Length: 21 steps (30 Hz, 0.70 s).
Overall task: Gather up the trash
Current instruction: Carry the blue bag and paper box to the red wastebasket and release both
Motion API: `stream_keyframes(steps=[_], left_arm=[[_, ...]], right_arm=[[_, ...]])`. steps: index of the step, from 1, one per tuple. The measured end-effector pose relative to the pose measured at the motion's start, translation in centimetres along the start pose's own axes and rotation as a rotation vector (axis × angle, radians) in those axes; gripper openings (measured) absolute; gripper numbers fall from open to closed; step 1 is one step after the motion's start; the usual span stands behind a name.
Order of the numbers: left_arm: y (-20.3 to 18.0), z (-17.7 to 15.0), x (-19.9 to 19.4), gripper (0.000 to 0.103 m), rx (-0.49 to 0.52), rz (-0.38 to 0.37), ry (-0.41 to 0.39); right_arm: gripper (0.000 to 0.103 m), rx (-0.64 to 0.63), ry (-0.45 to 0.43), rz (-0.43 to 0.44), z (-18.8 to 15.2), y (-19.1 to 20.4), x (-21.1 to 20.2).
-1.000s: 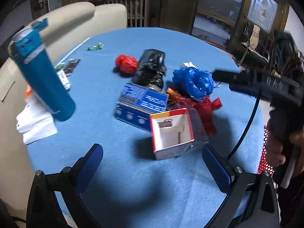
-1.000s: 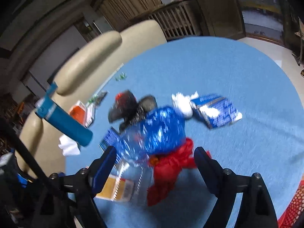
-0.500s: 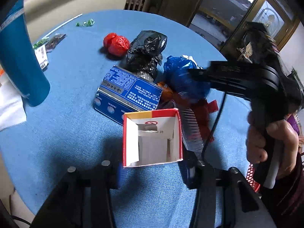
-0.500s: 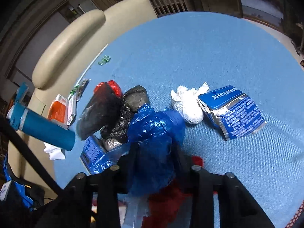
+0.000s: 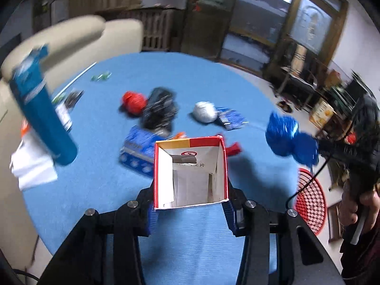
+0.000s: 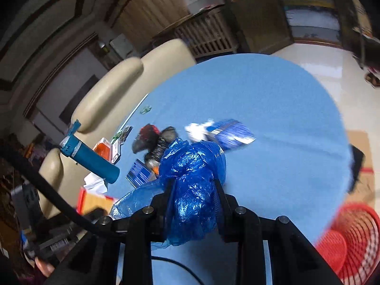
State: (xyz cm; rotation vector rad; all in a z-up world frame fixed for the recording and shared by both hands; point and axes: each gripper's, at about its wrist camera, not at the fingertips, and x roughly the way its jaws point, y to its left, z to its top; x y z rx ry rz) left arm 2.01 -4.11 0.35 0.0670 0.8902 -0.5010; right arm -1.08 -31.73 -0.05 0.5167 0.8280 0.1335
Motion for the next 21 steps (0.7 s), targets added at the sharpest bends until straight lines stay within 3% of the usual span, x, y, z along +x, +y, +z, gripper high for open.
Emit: stream_keyframes(steps=[8, 16, 21], left_arm=[[-10.6, 0.0, 1.7, 0.048, 0.212, -0.145, 0.086], [-22.1, -1.6, 6.9, 0.048, 0.392, -0.288, 0.233], [-27.0, -2.7, 9.8, 0.048, 0.463, -0.331, 0.293]], right_arm=[[0.032, 0.135, 0.026, -0.133, -5.7, -8.3, -8.3], [0.032, 0.349, 0.097, -0.18, -10.0, -18.2, -11.2], [0.034, 0.418, 0.124, -0.198, -12.1, -21.8, -12.1]])
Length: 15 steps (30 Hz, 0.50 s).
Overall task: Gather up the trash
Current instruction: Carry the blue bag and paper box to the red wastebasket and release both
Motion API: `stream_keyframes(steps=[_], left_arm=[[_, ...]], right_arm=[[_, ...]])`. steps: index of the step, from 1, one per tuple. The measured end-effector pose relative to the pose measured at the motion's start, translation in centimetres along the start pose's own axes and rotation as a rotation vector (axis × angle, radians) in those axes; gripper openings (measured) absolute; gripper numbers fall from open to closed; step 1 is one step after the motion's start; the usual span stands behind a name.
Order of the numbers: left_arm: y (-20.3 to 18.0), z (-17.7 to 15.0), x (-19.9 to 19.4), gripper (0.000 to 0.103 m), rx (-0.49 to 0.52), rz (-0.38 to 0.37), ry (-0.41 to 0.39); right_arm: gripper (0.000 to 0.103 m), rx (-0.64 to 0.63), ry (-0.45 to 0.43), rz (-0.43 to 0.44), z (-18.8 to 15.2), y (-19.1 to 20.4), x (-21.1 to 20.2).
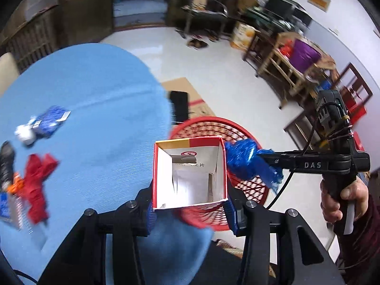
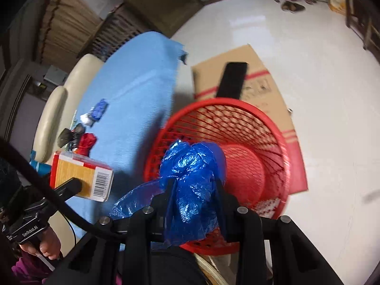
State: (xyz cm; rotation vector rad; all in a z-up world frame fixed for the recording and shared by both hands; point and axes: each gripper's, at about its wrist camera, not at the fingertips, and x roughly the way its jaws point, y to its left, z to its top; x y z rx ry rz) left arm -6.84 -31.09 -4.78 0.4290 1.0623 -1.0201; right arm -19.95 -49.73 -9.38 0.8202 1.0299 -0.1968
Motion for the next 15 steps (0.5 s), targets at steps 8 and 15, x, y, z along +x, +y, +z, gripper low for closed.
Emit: stream_keyframes(steps=[8, 15], left_arm=[[-0.4, 0.1, 1.7, 0.072, 0.014, 0.012, 0.028], [4.3, -2.6, -2.1, 0.072, -0.081, 0.088, -0.039]], right_arm=[[0.073, 0.04, -0.058, 0.009, 0.8, -2.4, -1.0], [0.073, -0.018, -0.115, 0.023, 1.7, 0.7, -1.1]])
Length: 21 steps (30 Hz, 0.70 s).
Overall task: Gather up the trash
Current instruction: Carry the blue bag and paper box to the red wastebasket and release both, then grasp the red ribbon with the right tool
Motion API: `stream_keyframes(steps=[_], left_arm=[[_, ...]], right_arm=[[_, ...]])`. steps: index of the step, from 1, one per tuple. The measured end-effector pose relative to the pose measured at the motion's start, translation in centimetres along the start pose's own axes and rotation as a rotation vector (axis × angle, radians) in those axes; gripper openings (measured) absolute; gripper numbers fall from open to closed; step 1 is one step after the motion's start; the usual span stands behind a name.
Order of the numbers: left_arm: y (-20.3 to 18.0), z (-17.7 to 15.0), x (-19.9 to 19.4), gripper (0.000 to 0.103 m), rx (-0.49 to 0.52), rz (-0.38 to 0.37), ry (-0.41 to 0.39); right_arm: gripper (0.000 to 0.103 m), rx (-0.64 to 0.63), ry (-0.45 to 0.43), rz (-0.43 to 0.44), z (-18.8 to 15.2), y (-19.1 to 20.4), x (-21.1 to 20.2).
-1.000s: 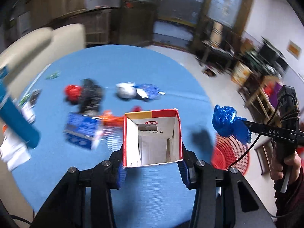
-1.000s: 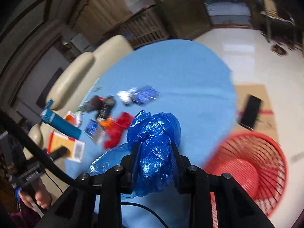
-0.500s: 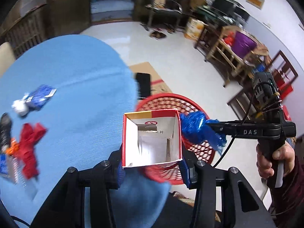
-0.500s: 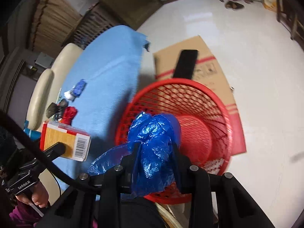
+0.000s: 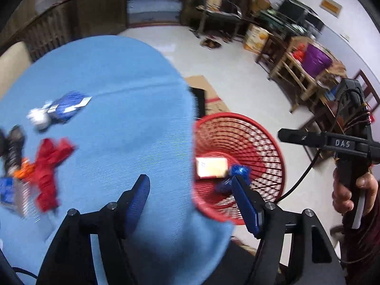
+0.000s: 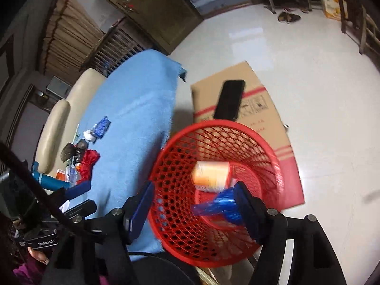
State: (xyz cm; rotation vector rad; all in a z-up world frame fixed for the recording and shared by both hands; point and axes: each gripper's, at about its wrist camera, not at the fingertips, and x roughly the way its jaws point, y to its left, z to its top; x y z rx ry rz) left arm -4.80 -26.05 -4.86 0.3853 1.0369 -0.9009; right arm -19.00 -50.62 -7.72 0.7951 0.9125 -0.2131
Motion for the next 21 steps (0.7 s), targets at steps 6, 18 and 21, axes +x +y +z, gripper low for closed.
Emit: stream_keyframes(steps=[6, 18, 21], left_arm=[[7.7, -4.0, -4.2, 0.072, -0.169, 0.113, -0.079], [24.7, -10.6, -10.1, 0.073, -0.549, 0.33, -0.174], [26.3, -9.6, -9.5, 0.073, -0.548, 0.325, -0.186]], right_arm=[[0.073, -0.104, 0.019, 0.084, 0.9, 6.8, 2.5], [0.073, -0.308, 0.173, 0.189, 0.2, 24.0, 13.0], [0.072, -0.287, 0.204, 0.196, 0.8, 26.3, 16.0]])
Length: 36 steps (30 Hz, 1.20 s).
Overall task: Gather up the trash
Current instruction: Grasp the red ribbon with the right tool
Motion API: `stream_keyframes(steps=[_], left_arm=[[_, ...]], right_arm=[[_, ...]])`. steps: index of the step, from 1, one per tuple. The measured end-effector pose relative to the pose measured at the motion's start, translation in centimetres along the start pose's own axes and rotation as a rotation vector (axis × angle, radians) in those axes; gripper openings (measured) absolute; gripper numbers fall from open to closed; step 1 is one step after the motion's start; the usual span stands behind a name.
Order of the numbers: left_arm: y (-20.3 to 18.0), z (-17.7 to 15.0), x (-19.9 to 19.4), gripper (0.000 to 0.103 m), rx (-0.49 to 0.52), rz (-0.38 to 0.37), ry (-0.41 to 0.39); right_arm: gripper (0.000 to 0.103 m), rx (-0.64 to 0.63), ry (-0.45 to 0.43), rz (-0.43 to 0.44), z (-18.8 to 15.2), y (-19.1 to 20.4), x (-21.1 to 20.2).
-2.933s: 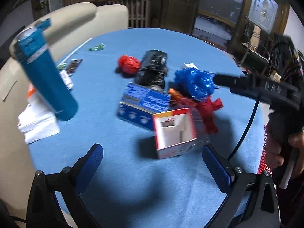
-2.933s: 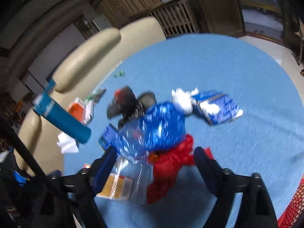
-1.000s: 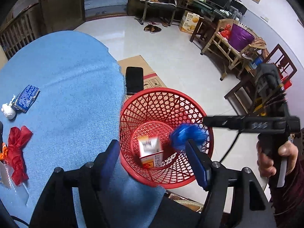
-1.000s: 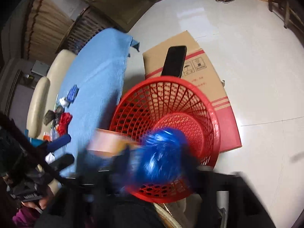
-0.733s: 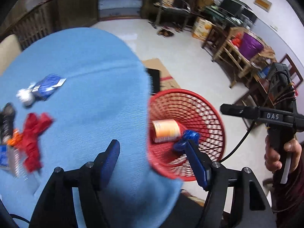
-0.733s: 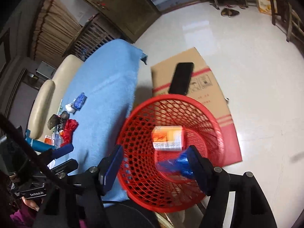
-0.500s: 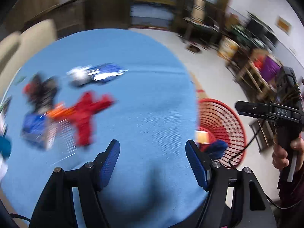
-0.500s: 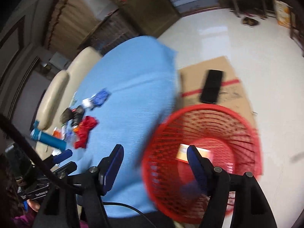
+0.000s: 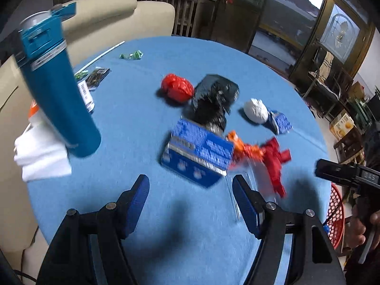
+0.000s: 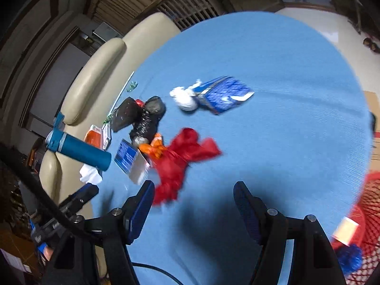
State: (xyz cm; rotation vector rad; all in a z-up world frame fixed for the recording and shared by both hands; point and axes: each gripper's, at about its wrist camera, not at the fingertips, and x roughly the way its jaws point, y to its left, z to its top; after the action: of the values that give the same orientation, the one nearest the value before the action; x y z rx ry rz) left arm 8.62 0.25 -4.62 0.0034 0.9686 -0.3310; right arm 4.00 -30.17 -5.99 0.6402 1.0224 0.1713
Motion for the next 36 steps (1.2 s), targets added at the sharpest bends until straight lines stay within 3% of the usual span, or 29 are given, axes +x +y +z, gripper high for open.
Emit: stream_keyframes(steps=[2, 4, 7, 14, 16, 23, 25, 29, 34, 36], left_arm=[[0.1, 1.0, 0.8, 0.073, -0.003, 0.002, 0.008], [0.5, 2.2, 2.3, 0.073, -0.033, -0.011, 0.018], [1.3, 4.0, 4.1, 0.073, -0.097, -0.02, 0.049], [1.1, 6.0, 7.5, 0.073, -0.197, -0.018, 0.128], [1.0, 5.5, 6.2, 0.073, -0.219, 0.023, 0.088], [-1.3, 1.6, 1.7, 0.073, -0.091, 0.017, 0.068], [-2.2, 0.7, 1.2, 0.073, -0.073, -0.006, 0.09], [-4.2, -0.5, 1.3, 0.073, -0.058, -0.057, 0.143], [-8.4, -0.8, 1.7, 0.073, 0.012, -0.02, 0.145], [-9.6, -0.7, 2.4, 0.073, 0.055, 0.049, 0.129]], right_arm=[[0.068, 0.028, 0.018, 0.001, 0.9, 0.4, 1.8], [0.058, 0.058, 0.052, -0.002, 1.9, 1.0, 4.2], [0.05, 0.049, 0.089, -0.053, 2.5, 1.8, 6.5], [0.049, -0.011, 0.126, -0.07, 2.7, 3.6, 8.8], [0.05, 0.002, 0.13, -0.055, 2.7, 3.6, 8.9], [0.052, -0.025, 0.098, -0.043, 2.7, 4.4, 10.0], [0.041, -0.025, 0.079, -0.038, 2.6, 4.3, 10.1], [0.037, 0.009, 0.032, -0.032, 2.2, 3.1, 8.6], [0.035, 0.007, -0.046, -0.076, 0.6, 0.8, 3.7], [0.035, 0.003, -0.076, -0.093, -0.4, -0.1, 1.8]])
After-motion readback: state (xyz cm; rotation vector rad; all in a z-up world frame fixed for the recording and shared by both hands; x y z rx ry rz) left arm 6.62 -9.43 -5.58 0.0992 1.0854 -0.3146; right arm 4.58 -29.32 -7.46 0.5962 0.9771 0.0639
